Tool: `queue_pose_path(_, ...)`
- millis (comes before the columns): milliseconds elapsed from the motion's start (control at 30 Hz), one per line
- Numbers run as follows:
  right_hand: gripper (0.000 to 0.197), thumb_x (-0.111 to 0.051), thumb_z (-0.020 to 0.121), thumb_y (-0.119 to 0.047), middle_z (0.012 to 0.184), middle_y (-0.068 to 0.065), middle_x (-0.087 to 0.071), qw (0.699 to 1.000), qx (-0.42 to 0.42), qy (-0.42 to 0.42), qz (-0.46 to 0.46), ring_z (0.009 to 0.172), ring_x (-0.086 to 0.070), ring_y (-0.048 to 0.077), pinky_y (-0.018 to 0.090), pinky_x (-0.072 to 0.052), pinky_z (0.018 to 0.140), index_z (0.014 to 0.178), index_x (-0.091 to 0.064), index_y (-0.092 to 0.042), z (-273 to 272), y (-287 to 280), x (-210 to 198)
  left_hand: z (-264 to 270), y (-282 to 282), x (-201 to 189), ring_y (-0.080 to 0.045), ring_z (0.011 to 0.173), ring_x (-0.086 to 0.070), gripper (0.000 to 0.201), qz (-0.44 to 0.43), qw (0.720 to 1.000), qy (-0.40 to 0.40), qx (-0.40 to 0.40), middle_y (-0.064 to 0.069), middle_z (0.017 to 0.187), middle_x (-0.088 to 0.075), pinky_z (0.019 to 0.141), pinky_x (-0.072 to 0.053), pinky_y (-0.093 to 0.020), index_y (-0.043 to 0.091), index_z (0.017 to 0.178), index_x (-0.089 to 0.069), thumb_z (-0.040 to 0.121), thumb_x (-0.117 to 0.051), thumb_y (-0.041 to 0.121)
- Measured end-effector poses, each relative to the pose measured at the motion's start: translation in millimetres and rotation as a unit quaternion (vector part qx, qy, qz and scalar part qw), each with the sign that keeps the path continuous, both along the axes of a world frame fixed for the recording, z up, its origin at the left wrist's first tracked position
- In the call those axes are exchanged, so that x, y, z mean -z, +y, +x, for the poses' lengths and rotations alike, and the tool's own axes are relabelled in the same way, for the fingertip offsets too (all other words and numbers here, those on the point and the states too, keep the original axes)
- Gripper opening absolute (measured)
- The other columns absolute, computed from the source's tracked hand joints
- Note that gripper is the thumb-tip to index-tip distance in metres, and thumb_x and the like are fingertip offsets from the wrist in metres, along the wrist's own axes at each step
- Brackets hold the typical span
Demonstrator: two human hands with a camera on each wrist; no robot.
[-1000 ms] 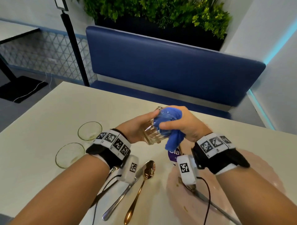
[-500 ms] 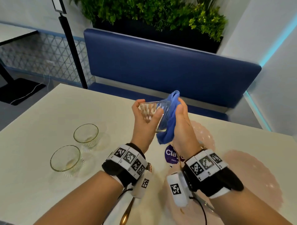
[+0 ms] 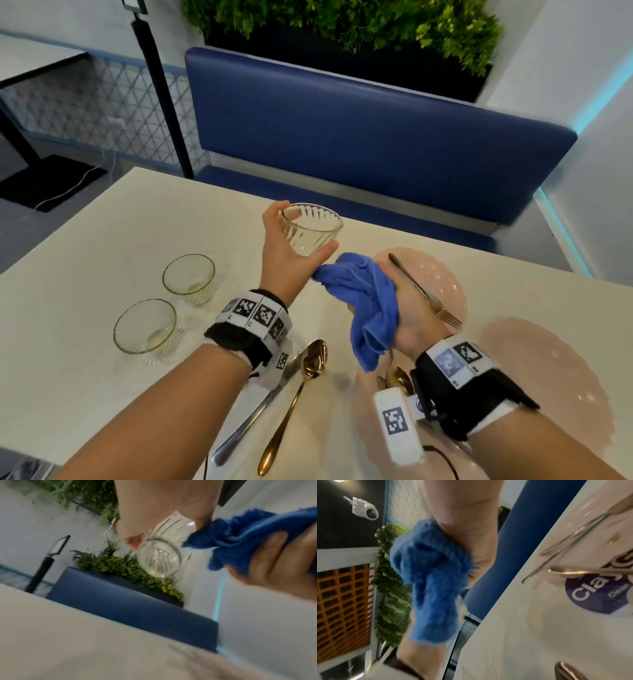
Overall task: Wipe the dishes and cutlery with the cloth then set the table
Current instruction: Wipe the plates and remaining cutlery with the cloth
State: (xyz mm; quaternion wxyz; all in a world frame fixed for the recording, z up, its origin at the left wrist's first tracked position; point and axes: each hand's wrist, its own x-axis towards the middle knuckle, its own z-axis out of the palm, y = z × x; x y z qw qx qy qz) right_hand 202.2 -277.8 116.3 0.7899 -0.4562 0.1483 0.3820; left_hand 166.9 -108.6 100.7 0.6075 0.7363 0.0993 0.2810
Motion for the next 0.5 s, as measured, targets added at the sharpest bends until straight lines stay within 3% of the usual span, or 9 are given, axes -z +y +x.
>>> queue_pose_path(67, 0.033, -0.051, 0.096, -0.025, 0.103, 0.005, -0.060, 0.998, -0.002, -0.057, 0.018, 0.082, -0.058, 0.002, 0.029, -0.046, 0.085, 0.126, -0.049, -0.012, 2.8, -9.6, 3.9, 4.0, 23.3, 22.1, -0.014, 0.113, -0.042, 0.095, 0.036, 0.994, 0.088, -0.062, 0.003, 0.119, -0.047, 0.090, -0.034, -0.017, 0.028, 0.135, -0.025, 0.062, -0.085, 0.020)
queue_pose_path(167, 0.029, -0.047, 0.096, -0.028, 0.103, 0.010, -0.062, 0.991, 0.059, -0.120, 0.009, 0.091, -0.059, 0.025, 0.035, -0.053, 0.075, 0.117, -0.054, -0.008, 3.9, -22.4, 6.8, 6.1, 53.0, 55.5, -0.023, 0.121, -0.039, 0.107, 0.043, 0.975, 0.191, -0.105, -0.002, 0.127, -0.050, 0.101, -0.035, -0.034, 0.029, 0.143, -0.017, 0.062, -0.085, 0.022)
queue_pose_path(233, 0.061, -0.073, 0.077, -0.030, 0.124, 0.012, -0.059, 0.987, 0.056, -0.153, 0.010, 0.108, -0.059, 0.025, 0.033, -0.055, 0.084, 0.130, -0.050, -0.009, 5.3, -25.1, 11.3, 7.9, 67.3, 72.8, -0.028, 0.124, -0.042, 0.111, 0.032, 0.967, 0.222, -0.125, -0.007, 0.133, -0.050, 0.106, -0.037, -0.041, 0.028, 0.144, -0.016, 0.059, -0.087, 0.020)
queue_pose_path(267, 0.060, -0.076, 0.072, -0.031, 0.123, 0.011, -0.062, 0.988, 0.055, -0.142, 0.016, 0.106, -0.060, 0.024, 0.036, -0.053, 0.087, 0.126, -0.056, -0.013, 6.6, -26.0, 14.9, 8.7, 72.9, 80.0, -0.029, 0.125, -0.044, 0.112, 0.031, 0.963, 0.231, -0.134, -0.010, 0.134, -0.050, 0.107, -0.037, -0.042, 0.026, 0.144, -0.017, 0.058, -0.088, 0.019)
queue_pose_path(333, 0.021, -0.059, 0.084, -0.029, 0.100, 0.008, -0.072, 0.988, 0.065, -0.139, 0.019, 0.090, -0.065, 0.023, 0.038, -0.055, 0.079, 0.093, -0.076, -0.019, 3.2, -28.1, 11.1, 9.9, 80.1, 92.3, -0.029, 0.126, -0.045, 0.114, 0.038, 0.957, 0.252, -0.138, -0.013, 0.134, -0.049, 0.108, -0.037, -0.043, 0.024, 0.145, -0.018, 0.057, -0.089, 0.017)
queue_pose_path(367, 0.023, -0.057, 0.084, -0.030, 0.098, 0.007, -0.073, 0.989, 0.069, -0.128, 0.024, 0.089, -0.067, 0.023, 0.037, -0.058, 0.075, 0.088, -0.078, -0.019, 4.4, -31.0, 14.2, 10.4, 81.5, 96.9, -0.029, 0.126, -0.044, 0.115, 0.043, 0.955, 0.260, -0.133, -0.014, 0.135, -0.049, 0.108, -0.037, -0.043, 0.023, 0.146, -0.017, 0.056, -0.089, 0.016)
queue_pose_path(400, 0.032, -0.063, 0.078, -0.033, 0.110, 0.008, -0.070, 0.990, 0.068, -0.118, 0.041, 0.101, -0.066, 0.024, 0.038, -0.059, 0.078, 0.103, -0.074, -0.016, 5.2, -34.2, 20.2, 10.1, 81.7, 100.6, -0.029, 0.127, -0.044, 0.116, 0.043, 0.954, 0.268, -0.128, -0.013, 0.136, -0.047, 0.108, -0.036, -0.044, 0.022, 0.147, -0.016, 0.057, -0.088, 0.016)
queue_pose_path(433, 0.061, -0.074, 0.069, -0.037, 0.127, 0.010, -0.061, 0.990, 0.067, -0.113, 0.051, 0.116, -0.059, 0.025, 0.041, -0.055, 0.088, 0.124, -0.062, -0.014, 6.6, -37.5, 25.2, 9.8, 81.2, 104.3, -0.029, 0.128, -0.044, 0.116, 0.042, 0.953, 0.273, -0.123, -0.013, 0.137, -0.046, 0.108, -0.037, -0.043, 0.020, 0.147, -0.015, 0.057, -0.088, 0.015)
queue_pose_path(500, 0.108, -0.089, 0.043, -0.046, 0.135, 0.008, -0.054, 0.989, 0.068, -0.121, 0.043, 0.124, -0.052, 0.023, 0.042, -0.046, 0.099, 0.136, -0.046, -0.012, 8.0, -42.5, 32.6, 8.4, 79.3, 110.1, -0.028, 0.128, -0.044, 0.116, 0.033, 0.952, 0.276, -0.125, -0.013, 0.138, -0.043, 0.107, -0.038, -0.041, 0.017, 0.148, -0.014, 0.059, -0.088, 0.015)
